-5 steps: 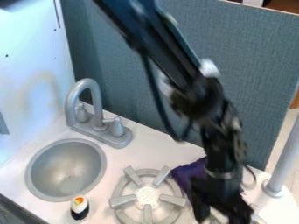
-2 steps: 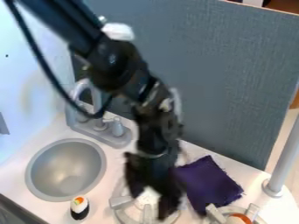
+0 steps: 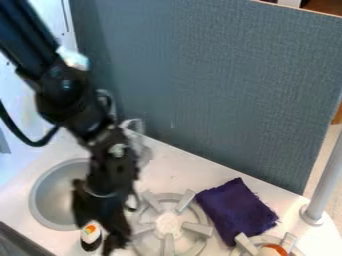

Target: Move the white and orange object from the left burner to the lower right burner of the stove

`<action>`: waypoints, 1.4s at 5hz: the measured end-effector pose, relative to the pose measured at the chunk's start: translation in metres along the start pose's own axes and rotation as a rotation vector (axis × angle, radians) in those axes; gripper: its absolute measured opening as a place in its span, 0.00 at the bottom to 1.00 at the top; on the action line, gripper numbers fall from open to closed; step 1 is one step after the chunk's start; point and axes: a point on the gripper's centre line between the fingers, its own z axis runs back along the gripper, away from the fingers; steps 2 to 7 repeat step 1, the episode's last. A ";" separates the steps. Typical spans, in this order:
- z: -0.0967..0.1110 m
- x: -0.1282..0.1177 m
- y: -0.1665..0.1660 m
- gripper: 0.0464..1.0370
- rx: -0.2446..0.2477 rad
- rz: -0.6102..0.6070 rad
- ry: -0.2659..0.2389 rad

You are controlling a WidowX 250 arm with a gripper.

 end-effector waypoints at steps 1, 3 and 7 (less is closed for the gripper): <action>-0.019 -0.002 0.017 0.96 0.032 0.026 0.047; -0.019 -0.002 0.017 0.96 0.032 0.026 0.047; -0.019 -0.002 0.017 0.96 0.032 0.026 0.047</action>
